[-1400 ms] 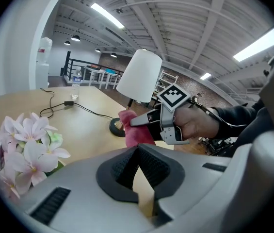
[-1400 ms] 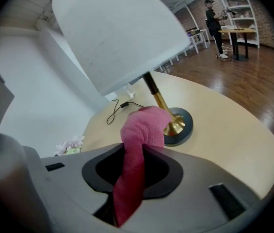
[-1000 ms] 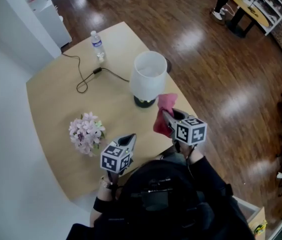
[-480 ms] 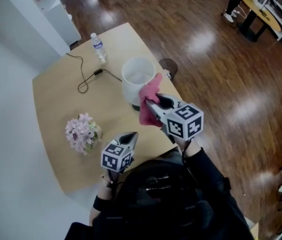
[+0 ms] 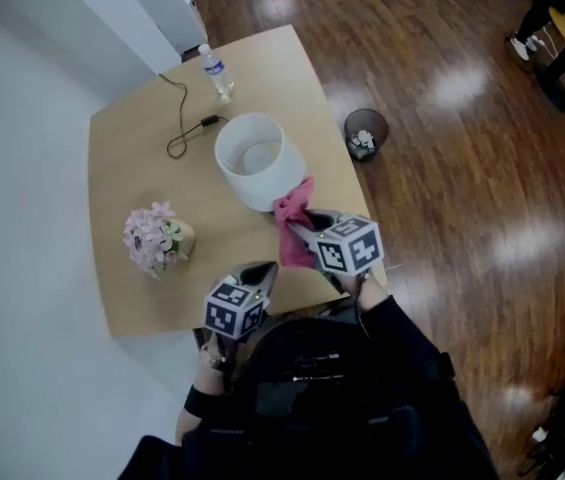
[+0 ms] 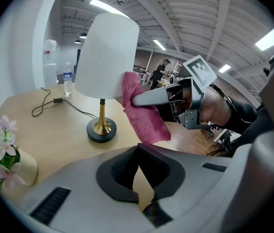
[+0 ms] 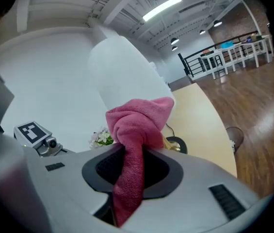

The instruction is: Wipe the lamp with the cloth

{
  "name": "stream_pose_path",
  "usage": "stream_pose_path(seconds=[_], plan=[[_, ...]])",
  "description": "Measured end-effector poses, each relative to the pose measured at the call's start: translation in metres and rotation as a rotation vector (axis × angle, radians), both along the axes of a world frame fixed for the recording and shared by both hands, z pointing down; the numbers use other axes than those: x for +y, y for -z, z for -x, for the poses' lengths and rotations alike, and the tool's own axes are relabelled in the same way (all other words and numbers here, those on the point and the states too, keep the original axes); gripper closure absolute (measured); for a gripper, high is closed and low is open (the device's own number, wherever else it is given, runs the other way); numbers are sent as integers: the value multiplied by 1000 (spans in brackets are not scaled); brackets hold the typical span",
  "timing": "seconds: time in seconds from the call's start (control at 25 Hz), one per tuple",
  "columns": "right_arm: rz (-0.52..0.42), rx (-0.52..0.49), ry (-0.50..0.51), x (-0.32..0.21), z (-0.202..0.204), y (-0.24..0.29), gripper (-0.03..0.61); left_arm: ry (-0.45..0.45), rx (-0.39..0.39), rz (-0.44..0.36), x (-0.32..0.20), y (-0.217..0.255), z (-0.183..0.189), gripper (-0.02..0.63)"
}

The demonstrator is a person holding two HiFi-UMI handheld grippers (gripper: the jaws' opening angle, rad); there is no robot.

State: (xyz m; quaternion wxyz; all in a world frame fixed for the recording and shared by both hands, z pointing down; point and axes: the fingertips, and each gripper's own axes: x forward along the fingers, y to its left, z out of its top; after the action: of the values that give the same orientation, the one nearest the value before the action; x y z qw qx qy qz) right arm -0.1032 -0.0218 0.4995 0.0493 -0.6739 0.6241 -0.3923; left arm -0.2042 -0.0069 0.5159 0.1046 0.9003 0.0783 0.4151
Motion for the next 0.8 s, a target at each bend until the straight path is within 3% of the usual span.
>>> stream_pose_path(seconds=[0.2, 0.32, 0.52, 0.68, 0.8], plan=[[74, -44, 87, 23, -2, -32, 480, 75, -28, -3, 31, -6, -9, 621], [87, -10, 95, 46, -13, -30, 480, 106, -24, -2, 44, -5, -11, 621], [-26, 160, 89, 60, -48, 38, 480, 115, -35, 1, 48, -5, -14, 621], [-133, 383, 135, 45, -63, 118, 480, 102, 9, 26, 45, 0, -31, 621], [-169, 458, 180, 28, -61, 151, 480, 103, 50, 47, 42, 1, -43, 621]])
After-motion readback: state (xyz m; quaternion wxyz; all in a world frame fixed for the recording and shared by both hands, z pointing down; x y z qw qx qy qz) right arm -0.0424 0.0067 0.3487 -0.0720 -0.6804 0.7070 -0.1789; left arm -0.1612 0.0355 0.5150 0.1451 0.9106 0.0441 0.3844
